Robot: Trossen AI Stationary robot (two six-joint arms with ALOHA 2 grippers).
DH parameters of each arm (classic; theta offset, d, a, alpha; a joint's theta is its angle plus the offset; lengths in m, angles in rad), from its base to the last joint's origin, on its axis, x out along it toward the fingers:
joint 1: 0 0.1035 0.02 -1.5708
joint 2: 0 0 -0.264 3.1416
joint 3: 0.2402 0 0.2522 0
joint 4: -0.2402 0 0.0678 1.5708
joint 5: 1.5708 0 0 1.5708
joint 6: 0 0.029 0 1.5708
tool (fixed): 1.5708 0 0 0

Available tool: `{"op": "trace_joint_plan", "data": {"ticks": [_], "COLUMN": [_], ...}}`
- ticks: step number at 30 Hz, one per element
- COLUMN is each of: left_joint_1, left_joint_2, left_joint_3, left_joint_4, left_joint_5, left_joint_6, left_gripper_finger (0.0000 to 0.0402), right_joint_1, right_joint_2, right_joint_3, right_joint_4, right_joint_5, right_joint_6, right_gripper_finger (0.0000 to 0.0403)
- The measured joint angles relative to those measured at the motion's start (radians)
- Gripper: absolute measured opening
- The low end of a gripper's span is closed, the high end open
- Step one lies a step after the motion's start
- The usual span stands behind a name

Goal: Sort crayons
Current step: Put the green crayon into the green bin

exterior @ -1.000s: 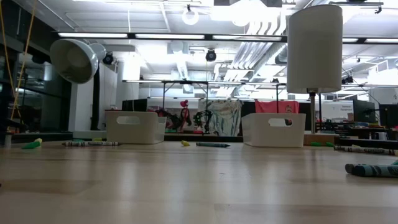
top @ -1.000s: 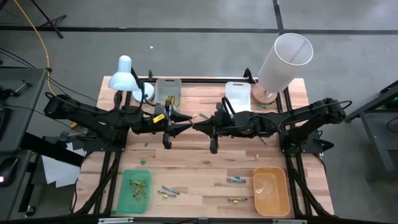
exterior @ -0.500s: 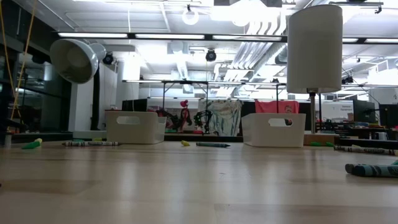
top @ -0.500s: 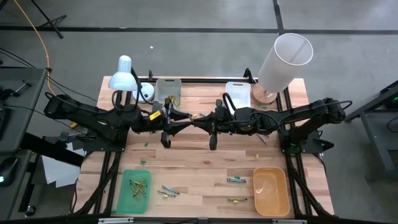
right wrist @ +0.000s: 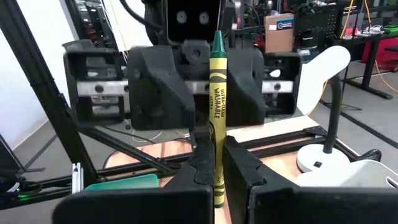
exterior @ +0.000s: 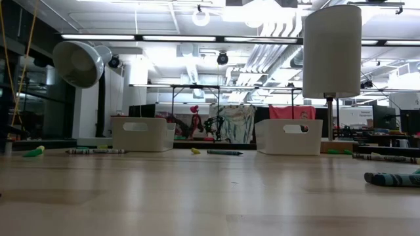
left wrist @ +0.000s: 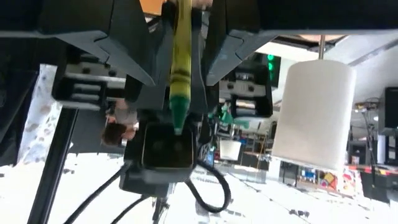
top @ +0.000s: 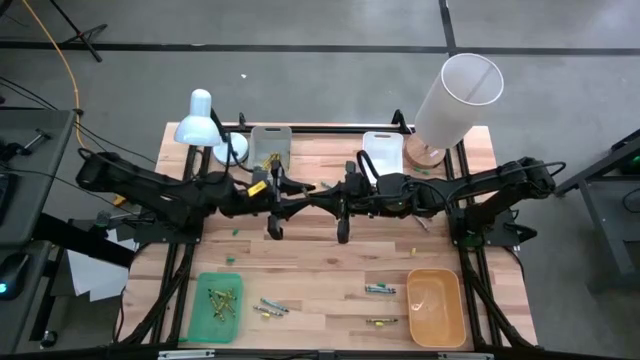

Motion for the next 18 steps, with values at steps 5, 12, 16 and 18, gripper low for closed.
{"op": "trace_joint_plan", "data": {"ticks": [5,12,16,18], "left_joint_1": [0.0,0.0,0.0,0.0], "left_joint_2": [-0.043,-0.051,-0.051,-0.051], "left_joint_3": [0.0,0.0,0.0,0.0], "left_joint_4": [-0.052,-0.061,-0.065,-0.064], "left_joint_5": [-0.001,-0.017,-0.018,-0.017], "left_joint_6": [0.012,0.026,0.025,0.026], "left_gripper_finger": [0.0119,0.0062,0.0021,0.0009], "right_joint_1": [0.0,0.0,0.0,0.0], "right_joint_2": [0.0,0.0,0.0,0.0], "right_joint_3": [0.0,0.0,0.0,0.0], "right_joint_4": [0.0,0.0,-0.001,-0.001], "right_joint_5": [0.036,0.036,0.032,0.016], "right_joint_6": [-0.001,-0.002,-0.002,-0.002], "right_gripper_finger": [0.0,0.0,0.0,0.0002]}}
